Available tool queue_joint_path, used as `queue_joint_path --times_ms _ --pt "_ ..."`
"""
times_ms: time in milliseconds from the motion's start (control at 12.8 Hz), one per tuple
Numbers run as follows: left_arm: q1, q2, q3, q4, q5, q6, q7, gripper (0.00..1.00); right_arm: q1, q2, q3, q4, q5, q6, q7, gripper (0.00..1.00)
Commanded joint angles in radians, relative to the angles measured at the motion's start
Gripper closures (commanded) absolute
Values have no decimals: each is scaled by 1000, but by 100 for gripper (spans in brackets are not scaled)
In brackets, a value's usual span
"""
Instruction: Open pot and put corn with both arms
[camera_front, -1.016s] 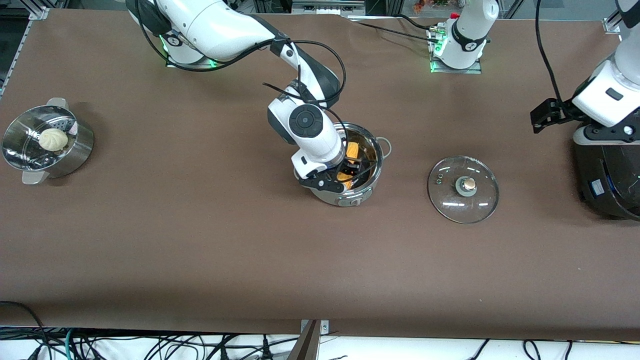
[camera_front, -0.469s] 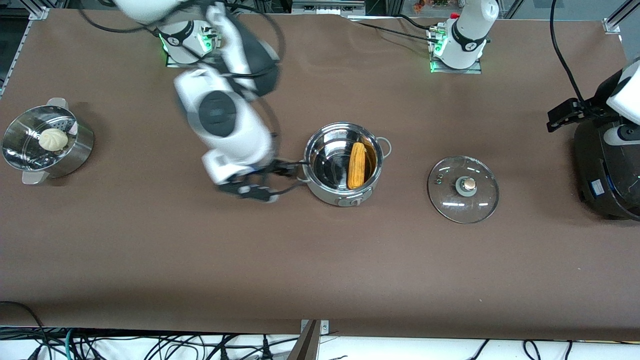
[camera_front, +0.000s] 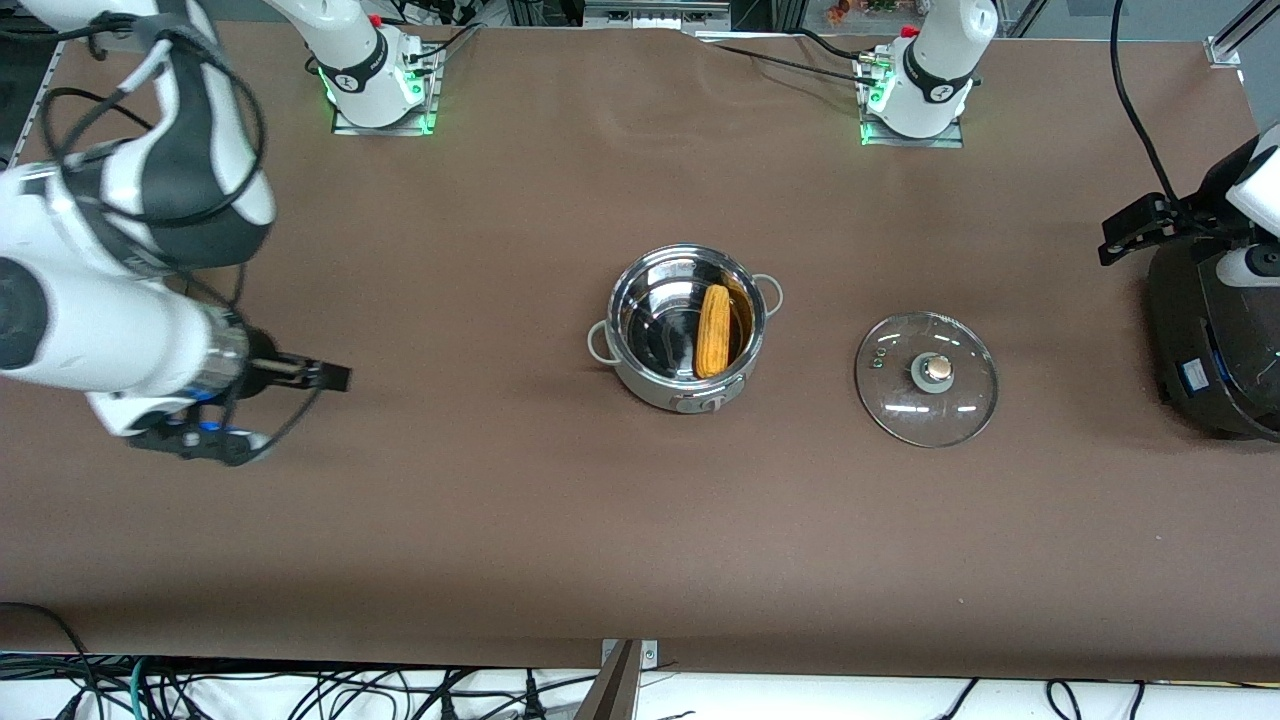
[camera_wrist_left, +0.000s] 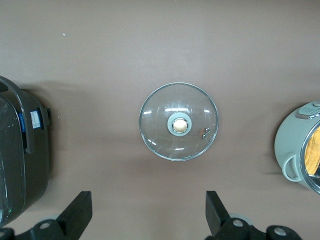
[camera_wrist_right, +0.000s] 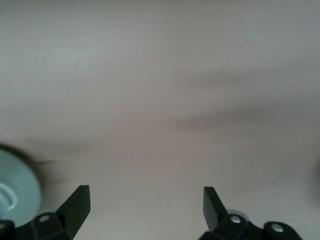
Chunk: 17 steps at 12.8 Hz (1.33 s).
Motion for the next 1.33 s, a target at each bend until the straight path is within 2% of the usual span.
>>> queue_joint_path --times_ms 0,156,312,469,703,938,1250 --pt "-18 -23 17 -17 -21 6 20 0 -81 -171 -5 -215 -23 59 -20 0" --pt "-21 -23 9 -14 -15 -3 16 0 -165 -343 2 -421 -4 191 -43 0" --pt "-22 -23 10 -3 -15 -7 22 0 -184 -447 1 -468 13 192 -62 0" --pt "-13 -23 12 -3 -16 -7 23 0 -182 -503 1 -477 0 132 -89 0" --pt "-15 -23 10 0 -16 -7 22 0 -173 -494 1 -516 -11 162 -102 0" --pt "-13 -23 12 0 -16 -7 19 0 -149 -463 4 -461 -26 133 -99 0" --pt "-15 -23 10 0 -16 -7 19 0 -150 -454 2 -456 -32 132 -100 0"
